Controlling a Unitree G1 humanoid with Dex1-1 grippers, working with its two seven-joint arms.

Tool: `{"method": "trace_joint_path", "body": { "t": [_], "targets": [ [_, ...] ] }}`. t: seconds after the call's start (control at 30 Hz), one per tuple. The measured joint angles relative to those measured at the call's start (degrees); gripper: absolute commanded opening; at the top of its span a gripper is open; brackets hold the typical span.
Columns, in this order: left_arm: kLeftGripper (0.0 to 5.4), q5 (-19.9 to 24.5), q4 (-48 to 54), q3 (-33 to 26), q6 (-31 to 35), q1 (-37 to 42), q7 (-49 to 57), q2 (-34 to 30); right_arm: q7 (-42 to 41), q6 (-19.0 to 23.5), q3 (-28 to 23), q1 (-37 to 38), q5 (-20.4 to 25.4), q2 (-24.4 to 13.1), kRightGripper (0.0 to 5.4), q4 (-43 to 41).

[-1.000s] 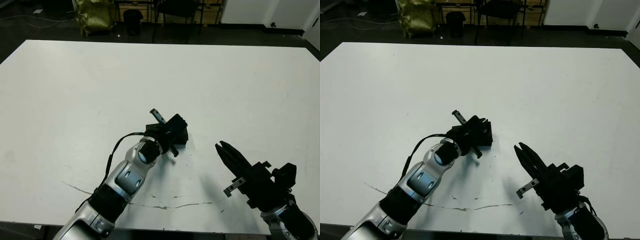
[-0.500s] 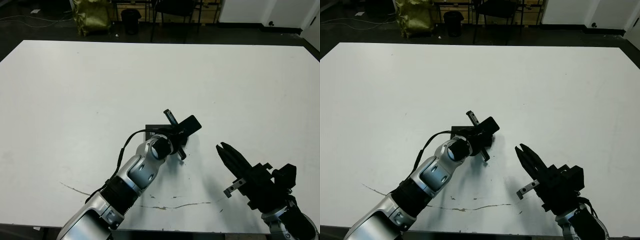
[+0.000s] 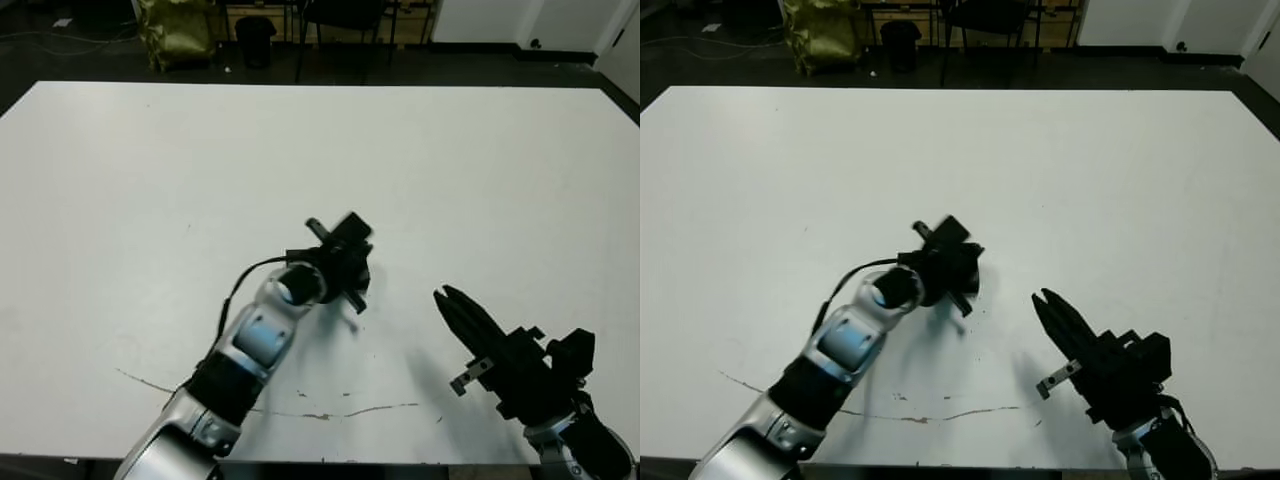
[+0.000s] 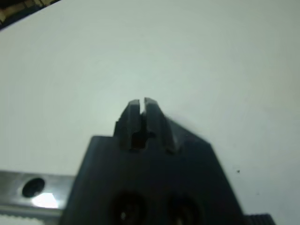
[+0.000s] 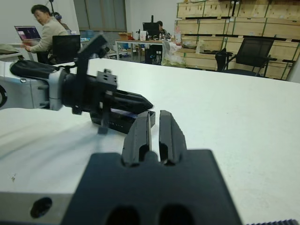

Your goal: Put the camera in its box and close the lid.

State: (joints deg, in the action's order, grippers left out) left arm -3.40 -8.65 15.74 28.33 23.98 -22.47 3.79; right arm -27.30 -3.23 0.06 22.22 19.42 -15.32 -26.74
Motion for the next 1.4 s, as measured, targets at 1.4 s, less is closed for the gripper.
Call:
{"method": "trace_joint_path", "body": {
  "t": [1.4],
  "targets": [
    [0.02, 16.76, 23.43, -21.03, -37.62, -31.21, 10.94, 0.87, 24.94, 4.37, -0.29, -3.93, -14.12, 12.37, 0.0, 0.57]
  ]
}}
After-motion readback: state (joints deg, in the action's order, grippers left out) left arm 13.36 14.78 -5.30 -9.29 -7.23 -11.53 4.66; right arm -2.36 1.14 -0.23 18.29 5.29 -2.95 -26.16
